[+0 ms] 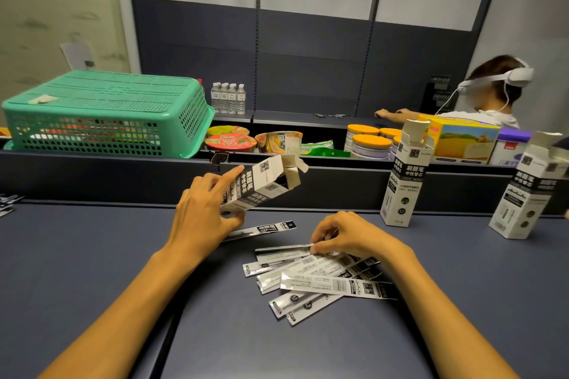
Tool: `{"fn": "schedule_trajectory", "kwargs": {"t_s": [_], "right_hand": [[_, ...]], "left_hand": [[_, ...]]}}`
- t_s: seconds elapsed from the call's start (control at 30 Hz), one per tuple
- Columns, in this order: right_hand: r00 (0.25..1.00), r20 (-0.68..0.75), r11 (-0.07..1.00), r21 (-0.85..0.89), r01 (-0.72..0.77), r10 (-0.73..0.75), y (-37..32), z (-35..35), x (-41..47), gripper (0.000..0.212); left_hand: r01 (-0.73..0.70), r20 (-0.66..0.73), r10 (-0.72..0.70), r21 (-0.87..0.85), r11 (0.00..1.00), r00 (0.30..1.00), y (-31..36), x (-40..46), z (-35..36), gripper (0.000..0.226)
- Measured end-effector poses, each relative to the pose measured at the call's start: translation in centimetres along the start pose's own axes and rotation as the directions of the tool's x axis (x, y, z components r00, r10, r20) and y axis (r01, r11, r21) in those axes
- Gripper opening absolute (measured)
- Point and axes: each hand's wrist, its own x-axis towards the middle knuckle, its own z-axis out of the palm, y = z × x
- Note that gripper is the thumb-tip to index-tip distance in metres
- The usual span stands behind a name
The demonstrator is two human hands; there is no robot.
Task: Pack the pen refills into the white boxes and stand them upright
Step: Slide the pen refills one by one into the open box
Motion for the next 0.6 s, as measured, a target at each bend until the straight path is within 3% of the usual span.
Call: {"fn": "schedule_trajectory", "kwargs": {"t_s": [0.13, 0.6], "right_hand": [[1.000, -0.017, 1.000, 0.015, 0.005, -0.005, -0.29, 0.13, -0.07, 0.030], [0.996, 0.090, 0.998, 0.052, -0.031, 0.026, -0.58, 0.19, 0.05, 0.021]], "left_hand": [[-0.001, -0.001, 0.001, -0.004, 1.000, 1.000, 0.04, 0.00, -0.02, 0.083], [-0.001, 0.003, 0.001, -0.013, 1.000, 1.000, 0.08, -0.05, -0.04, 0.085]]}}
